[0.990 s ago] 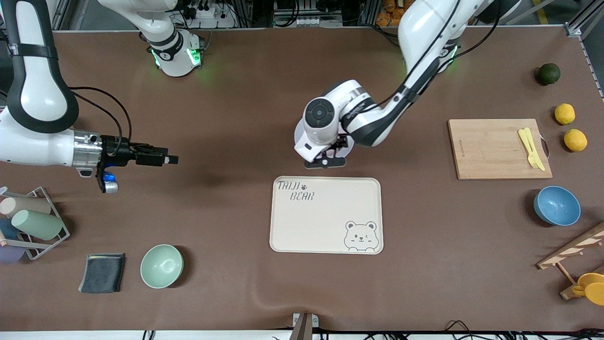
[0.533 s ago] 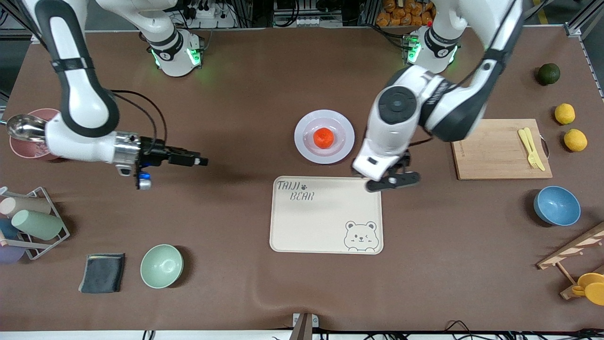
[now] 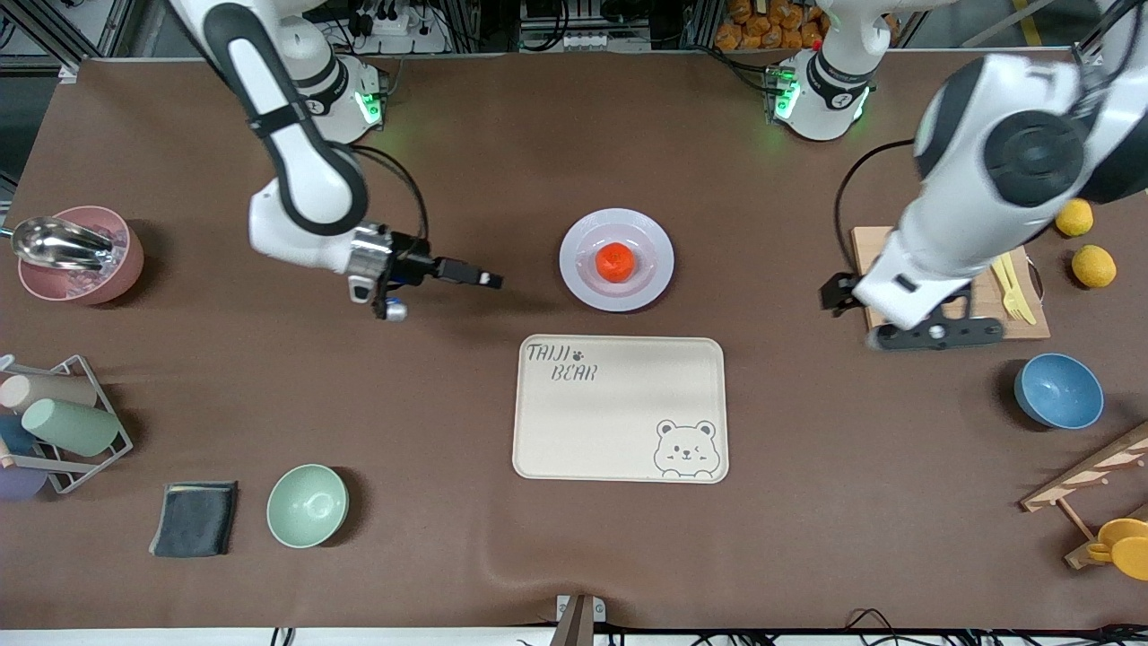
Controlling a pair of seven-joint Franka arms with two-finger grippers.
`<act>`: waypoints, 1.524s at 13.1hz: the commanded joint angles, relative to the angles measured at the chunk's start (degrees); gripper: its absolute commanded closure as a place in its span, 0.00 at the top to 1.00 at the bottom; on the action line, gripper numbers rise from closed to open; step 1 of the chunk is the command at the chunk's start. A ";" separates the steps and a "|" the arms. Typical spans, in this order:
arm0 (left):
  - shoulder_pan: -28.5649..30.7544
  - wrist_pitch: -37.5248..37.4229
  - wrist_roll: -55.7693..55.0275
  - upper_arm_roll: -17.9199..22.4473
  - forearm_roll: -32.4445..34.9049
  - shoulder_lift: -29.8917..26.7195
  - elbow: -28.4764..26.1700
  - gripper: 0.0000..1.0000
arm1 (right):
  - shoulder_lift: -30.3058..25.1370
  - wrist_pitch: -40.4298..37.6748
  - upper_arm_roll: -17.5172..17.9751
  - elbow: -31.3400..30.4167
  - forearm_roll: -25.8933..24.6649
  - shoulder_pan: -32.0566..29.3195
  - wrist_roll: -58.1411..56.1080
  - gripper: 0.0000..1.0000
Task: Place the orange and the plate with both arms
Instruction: 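Withdraw the left gripper while the right gripper reaches the plate rim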
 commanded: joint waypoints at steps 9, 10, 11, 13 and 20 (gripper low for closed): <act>-11.82 -8.01 15.04 18.66 -7.73 -12.15 -1.88 1.00 | 13.21 0.04 -0.65 0.59 28.61 10.31 -28.44 0.95; -11.73 -8.62 12.86 18.66 -8.17 -13.46 -1.97 1.00 | 13.65 0.04 -0.65 0.77 30.88 11.36 -30.36 0.94; -11.64 -8.80 11.18 18.75 -8.18 -14.17 -2.06 1.00 | 14.18 0.04 -0.65 1.03 33.17 12.15 -31.86 0.90; -10.15 -8.71 11.43 18.84 -8.18 -14.09 -1.97 1.00 | 14.71 0.13 -0.65 1.38 34.77 13.65 -32.58 0.85; -9.97 -6.08 11.08 18.67 -5.36 -13.21 -1.97 1.00 | 17.08 1.00 -0.65 2.44 38.47 15.94 -36.71 0.32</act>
